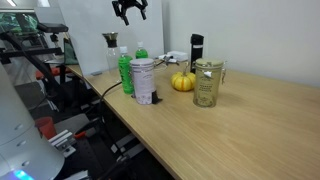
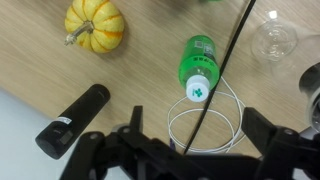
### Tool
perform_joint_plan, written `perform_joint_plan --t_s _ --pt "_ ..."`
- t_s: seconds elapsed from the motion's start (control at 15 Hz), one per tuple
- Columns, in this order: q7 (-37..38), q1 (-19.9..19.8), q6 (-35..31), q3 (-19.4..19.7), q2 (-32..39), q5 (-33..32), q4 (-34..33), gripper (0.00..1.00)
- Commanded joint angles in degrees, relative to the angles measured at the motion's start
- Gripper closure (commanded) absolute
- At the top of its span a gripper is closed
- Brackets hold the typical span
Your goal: Remove the silver ring from the filter
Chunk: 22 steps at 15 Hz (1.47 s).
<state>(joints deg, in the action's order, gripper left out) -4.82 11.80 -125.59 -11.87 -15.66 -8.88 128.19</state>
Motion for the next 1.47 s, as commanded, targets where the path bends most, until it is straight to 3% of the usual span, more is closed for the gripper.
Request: perform_joint_plan --t_s 0.0,0.87,1.4 --pt "0.0 0.0 0.2 -0.1 0.0 0.0 -0.2 0.0" --pt "-0.9 4.1 4.9 -5.0 6.8 0.6 -10.8 0.0" --pt "-1.4 5.5 12.4 -6.0 7.4 1.5 -15.0 0.0"
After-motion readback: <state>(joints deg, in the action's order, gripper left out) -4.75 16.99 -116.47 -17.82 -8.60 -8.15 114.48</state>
